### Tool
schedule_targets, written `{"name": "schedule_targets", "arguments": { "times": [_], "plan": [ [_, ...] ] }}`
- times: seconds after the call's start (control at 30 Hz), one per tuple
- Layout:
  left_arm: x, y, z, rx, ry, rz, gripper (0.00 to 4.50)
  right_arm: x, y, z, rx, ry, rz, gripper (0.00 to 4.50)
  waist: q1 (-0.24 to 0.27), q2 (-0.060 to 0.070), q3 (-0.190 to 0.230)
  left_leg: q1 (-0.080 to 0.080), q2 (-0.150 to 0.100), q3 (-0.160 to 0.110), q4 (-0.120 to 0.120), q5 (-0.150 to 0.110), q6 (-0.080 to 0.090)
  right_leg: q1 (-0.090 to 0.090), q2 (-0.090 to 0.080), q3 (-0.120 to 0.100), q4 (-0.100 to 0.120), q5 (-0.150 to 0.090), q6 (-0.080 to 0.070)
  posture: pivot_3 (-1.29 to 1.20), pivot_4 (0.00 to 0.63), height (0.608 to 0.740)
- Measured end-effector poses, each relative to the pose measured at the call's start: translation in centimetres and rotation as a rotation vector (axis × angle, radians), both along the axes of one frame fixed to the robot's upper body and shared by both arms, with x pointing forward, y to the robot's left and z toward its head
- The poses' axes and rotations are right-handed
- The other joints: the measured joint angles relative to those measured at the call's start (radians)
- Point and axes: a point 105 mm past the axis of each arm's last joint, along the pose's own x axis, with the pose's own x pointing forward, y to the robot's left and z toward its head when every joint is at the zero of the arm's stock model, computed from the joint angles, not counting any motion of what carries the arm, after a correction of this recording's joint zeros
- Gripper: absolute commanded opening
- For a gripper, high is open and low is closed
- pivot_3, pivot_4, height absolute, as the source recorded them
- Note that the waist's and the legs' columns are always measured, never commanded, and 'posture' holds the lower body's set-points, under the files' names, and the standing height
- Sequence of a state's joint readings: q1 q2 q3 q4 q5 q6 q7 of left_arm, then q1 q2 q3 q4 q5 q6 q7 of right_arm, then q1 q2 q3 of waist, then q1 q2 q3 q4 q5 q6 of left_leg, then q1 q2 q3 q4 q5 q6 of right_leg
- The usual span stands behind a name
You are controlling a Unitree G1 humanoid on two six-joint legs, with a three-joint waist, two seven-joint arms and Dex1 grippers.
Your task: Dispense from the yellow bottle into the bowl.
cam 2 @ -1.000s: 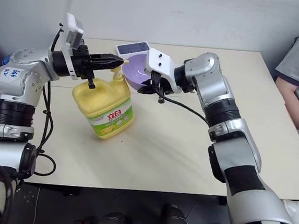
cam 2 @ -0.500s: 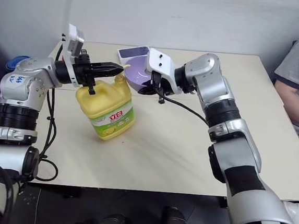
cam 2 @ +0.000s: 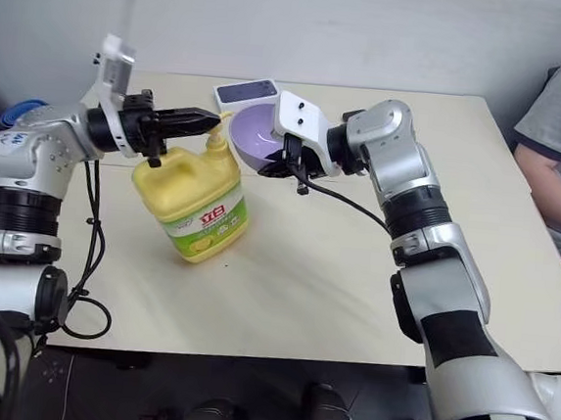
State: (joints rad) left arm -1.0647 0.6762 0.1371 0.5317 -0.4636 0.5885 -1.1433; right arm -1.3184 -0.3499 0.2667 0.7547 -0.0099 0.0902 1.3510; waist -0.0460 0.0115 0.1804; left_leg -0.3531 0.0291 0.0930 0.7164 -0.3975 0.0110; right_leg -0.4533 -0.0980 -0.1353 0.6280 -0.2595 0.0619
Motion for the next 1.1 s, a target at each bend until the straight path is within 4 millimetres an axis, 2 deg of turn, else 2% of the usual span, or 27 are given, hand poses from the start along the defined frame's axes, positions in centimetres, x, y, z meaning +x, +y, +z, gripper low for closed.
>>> {"name": "schedule_targets", "arguments": {
  "times": [0.13,0.33,0.47,0.63,0.8,0.9,0.93,1.0,1.1],
  "plan": [
    [0.2,2.4,0.9,-0.009,-0.038,0.083,0.01,0.1,-0.4,-0.9,-0.001,0.023,-0.01,0.0,-0.009,-0.001,0.001,-0.001,0.0,0.0,0.0,0.0,0.0,0.0,0.0,-0.002,0.0,0.0,0.0,0.0,0.15,0.74],
    [0.1,2.7,0.6,-0.007,-0.046,0.09,0.01,0.1,-0.4,-0.9,0.003,0.011,-0.011,0.0,-0.01,-0.002,0.001,-0.001,0.0,0.0,0.0,0.0,0.0,0.0,0.0,-0.002,0.0,0.0,0.0,0.0,0.15,0.74],
    [-1.0,3.1,-0.2,-0.01,-0.091,0.083,0.01,0.1,-0.9,-1.4,0.0,0.01,-0.018,0.0,-0.013,-0.002,0.001,-0.001,0.001,0.0,0.0,0.0,0.0,-0.001,0.0,0.0,0.0,0.0,0.0,0.0,0.15,0.74],
    [-3.2,7.2,-2.6,-0.013,-0.131,0.18,0.01,0.2,-4.9,-4.3,-0.022,0.045,-0.108,0.0,-0.011,-0.002,0.002,-0.002,0.001,0.0,0.0,0.0,0.0,-0.002,-0.001,0.002,0.0,0.0,0.0,0.0,0.15,0.74],
    [-6.6,10.1,-3.7,0.01,-0.146,0.223,0.01,-0.5,-8.1,-4.8,-0.011,0.014,-0.183,0.0,-0.007,-0.003,0.002,-0.002,0.001,0.0,-0.001,0.0,0.0,-0.002,-0.002,0.002,-0.001,0.0,0.0,0.0,0.15,0.74],
    [-8.8,11.9,-5.7,0.058,-0.091,0.259,0.01,-1.0,-12.0,-7.9,-0.025,0.057,-0.308,0.0,0.004,-0.003,0.002,-0.001,0.001,0.0,-0.001,0.0,0.001,-0.001,-0.003,0.002,-0.002,0.0,0.0,0.0,0.15,0.74],
    [-9.8,12.5,-6.8,0.067,-0.065,0.278,0.01,-1.4,-13.3,-9.5,-0.02,0.081,-0.359,0.0,0.009,-0.003,0.002,-0.001,0.001,0.001,0.0,0.0,0.001,-0.001,-0.003,0.002,-0.002,0.0,0.0,0.0,0.15,0.74],
    [-10.7,12.7,-8.1,0.078,-0.034,0.292,0.01,-1.8,-14.4,-11.3,-0.015,0.107,-0.412,0.0,0.014,-0.003,0.002,-0.001,0.001,0.002,0.0,0.0,0.001,-0.001,-0.003,0.003,-0.001,0.0,0.0,0.0,0.15,0.74],
    [-12.2,11.8,-10.8,0.091,-0.009,0.283,0.01,-2.2,-15.9,-12.8,0.023,0.068,-0.487,0.0,0.018,-0.003,0.003,0.001,0.001,0.002,0.0,0.0,0.001,0.0,-0.004,0.003,-0.001,0.0,0.0,0.0,0.15,0.74]
  ]
}}
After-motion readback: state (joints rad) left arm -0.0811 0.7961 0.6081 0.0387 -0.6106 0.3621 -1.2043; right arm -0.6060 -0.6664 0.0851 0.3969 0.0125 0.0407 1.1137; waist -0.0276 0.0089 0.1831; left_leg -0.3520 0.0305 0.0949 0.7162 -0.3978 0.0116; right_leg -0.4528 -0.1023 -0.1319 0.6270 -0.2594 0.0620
